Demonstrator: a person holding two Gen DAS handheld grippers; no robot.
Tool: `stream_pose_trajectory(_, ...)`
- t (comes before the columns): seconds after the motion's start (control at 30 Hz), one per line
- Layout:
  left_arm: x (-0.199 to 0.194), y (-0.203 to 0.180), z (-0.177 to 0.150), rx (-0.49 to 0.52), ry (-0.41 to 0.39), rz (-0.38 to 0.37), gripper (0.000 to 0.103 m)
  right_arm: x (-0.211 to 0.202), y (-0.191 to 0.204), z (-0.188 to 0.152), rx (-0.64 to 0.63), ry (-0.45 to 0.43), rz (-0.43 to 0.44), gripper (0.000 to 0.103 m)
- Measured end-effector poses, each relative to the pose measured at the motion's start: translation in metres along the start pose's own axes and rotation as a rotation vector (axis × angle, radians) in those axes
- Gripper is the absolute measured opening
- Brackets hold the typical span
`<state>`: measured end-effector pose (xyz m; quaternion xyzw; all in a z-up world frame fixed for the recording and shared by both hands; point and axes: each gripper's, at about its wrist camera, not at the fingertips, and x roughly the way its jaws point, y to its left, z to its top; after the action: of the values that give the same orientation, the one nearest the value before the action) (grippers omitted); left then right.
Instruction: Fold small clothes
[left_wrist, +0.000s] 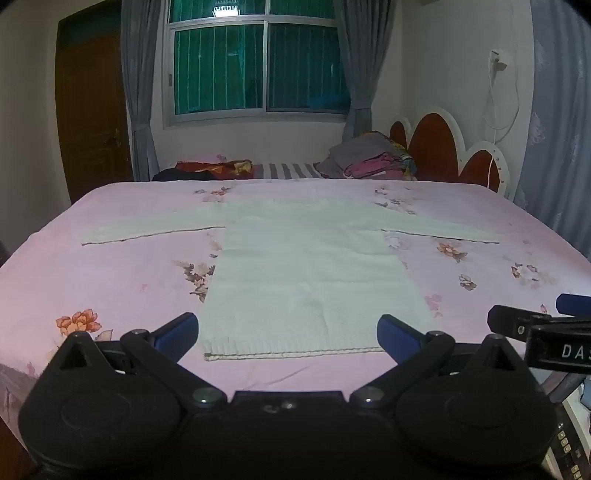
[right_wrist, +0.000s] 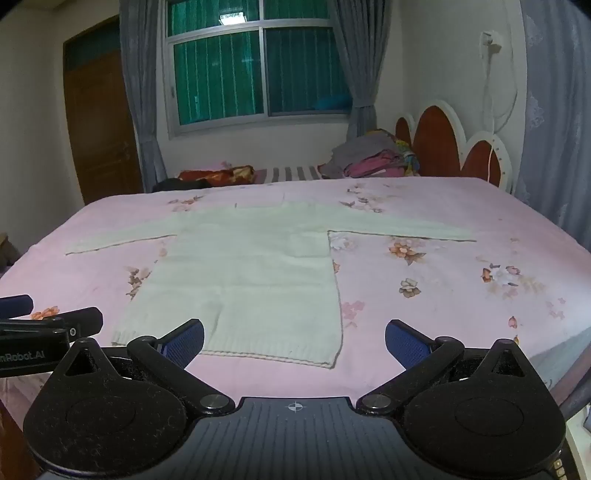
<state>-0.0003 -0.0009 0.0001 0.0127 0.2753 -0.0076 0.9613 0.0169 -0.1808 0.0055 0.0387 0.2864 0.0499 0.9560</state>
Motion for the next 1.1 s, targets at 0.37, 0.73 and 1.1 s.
stream_pose_trajectory(0.37,-0.0009,0.0060,0.0016,-0.020,0.011,-0.011,0.103,0.0001,-0.0020,0.0007,0.006,0.000,0.002,0.103)
stream_pose_trajectory(0.73,-0.0033,0.0017,0.0001,-0.019,0.009,-0.004,0.103,0.0031,0.0001,0.0015,0.013,-0.008,-0.003,0.103)
stream_pose_trajectory(1.1,-0.0039,0.0015,0.0007,-0.022,0.010,-0.002,0.103,-0.0020,-0.0031,0.0049,0.025,-0.007,0.005,0.103)
